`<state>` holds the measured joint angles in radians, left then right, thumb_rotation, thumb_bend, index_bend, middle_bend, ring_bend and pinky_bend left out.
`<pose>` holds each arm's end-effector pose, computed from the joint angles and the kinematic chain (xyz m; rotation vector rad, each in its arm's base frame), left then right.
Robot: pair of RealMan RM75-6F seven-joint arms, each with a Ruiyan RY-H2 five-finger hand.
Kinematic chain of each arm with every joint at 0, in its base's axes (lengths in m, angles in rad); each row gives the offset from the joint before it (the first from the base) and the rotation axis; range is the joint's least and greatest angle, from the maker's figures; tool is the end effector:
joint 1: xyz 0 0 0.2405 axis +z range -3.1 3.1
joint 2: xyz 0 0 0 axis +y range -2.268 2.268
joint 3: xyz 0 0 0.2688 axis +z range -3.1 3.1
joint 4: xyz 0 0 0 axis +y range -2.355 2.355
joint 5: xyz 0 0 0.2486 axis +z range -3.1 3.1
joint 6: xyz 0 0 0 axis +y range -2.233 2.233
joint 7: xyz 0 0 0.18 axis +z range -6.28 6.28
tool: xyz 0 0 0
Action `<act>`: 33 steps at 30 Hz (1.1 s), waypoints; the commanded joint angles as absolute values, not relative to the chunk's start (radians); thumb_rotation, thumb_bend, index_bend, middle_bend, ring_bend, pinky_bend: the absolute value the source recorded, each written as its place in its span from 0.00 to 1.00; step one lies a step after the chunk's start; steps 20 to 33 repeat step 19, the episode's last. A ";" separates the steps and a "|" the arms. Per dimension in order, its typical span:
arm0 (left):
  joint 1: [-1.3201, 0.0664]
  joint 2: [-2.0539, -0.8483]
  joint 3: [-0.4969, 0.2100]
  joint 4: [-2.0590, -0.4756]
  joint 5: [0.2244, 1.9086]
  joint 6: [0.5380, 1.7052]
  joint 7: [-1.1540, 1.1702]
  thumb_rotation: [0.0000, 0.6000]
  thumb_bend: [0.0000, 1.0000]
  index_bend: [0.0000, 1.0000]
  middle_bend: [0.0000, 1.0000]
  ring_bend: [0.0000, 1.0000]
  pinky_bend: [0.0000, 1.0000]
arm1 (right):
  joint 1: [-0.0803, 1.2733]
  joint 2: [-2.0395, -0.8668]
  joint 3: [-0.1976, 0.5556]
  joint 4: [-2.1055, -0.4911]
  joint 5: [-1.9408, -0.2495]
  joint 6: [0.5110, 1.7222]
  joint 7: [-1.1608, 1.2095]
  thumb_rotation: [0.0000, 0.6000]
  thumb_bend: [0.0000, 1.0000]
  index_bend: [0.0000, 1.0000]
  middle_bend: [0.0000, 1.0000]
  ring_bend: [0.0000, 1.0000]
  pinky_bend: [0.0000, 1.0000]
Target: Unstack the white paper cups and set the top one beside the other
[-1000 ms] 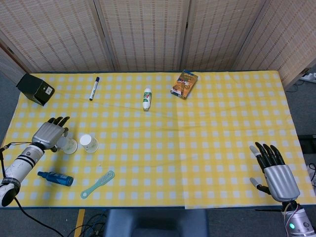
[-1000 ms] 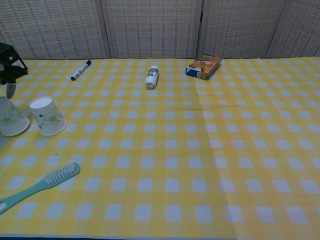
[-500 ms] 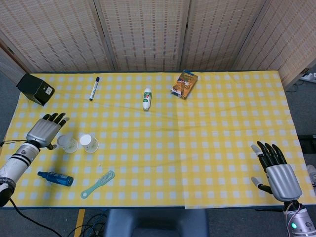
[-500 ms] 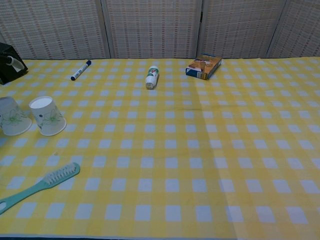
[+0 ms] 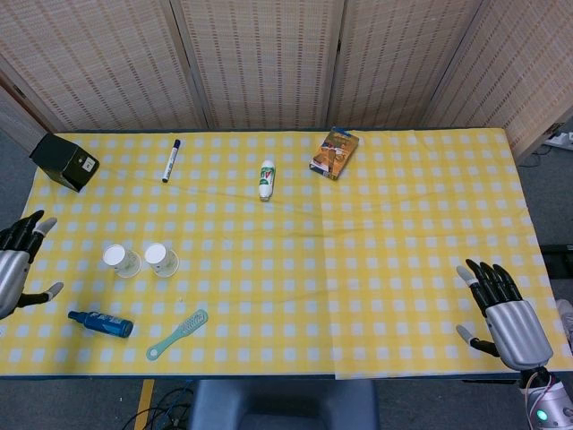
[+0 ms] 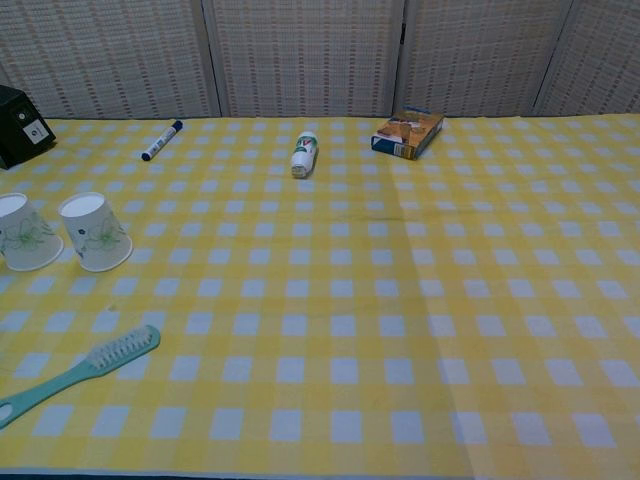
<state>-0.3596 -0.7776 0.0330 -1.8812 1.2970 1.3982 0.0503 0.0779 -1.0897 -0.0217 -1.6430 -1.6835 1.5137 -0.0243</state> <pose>-0.2846 0.2794 0.2029 -1.4637 -0.8331 -0.8123 -0.3100 -0.1977 0.1159 1.5678 -0.8473 0.9526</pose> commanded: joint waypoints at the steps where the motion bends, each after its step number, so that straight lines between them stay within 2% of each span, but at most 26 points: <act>1: -0.134 -0.963 0.074 -1.800 1.448 1.675 0.066 1.00 0.24 0.00 0.00 0.00 0.15 | 0.080 -1.090 -0.024 -1.641 -1.684 1.508 -0.023 1.00 0.21 0.00 0.00 0.00 0.00; 5: -0.061 -1.084 0.065 -1.691 1.473 1.767 0.039 1.00 0.24 0.00 0.00 0.00 0.15 | 0.087 -1.096 -0.023 -1.638 -1.672 1.486 -0.036 1.00 0.21 0.00 0.00 0.00 0.00; 9: -0.033 -1.143 0.052 -1.592 1.490 1.785 -0.059 1.00 0.24 0.00 0.00 0.00 0.15 | 0.093 -1.108 -0.021 -1.643 -1.654 1.461 -0.065 1.00 0.21 0.00 0.00 0.00 0.00; 14: -0.019 -1.144 0.036 -1.545 1.523 1.799 -0.114 1.00 0.24 0.00 0.00 0.00 0.15 | 0.092 -1.111 -0.024 -1.654 -1.655 1.461 -0.081 1.00 0.21 0.00 0.00 0.00 0.00; 33: -0.002 -1.138 0.027 -1.556 1.513 1.786 -0.100 1.00 0.24 0.00 0.00 0.00 0.15 | 0.092 -1.108 -0.024 -1.659 -1.660 1.465 -0.080 1.00 0.21 0.00 0.00 0.00 0.00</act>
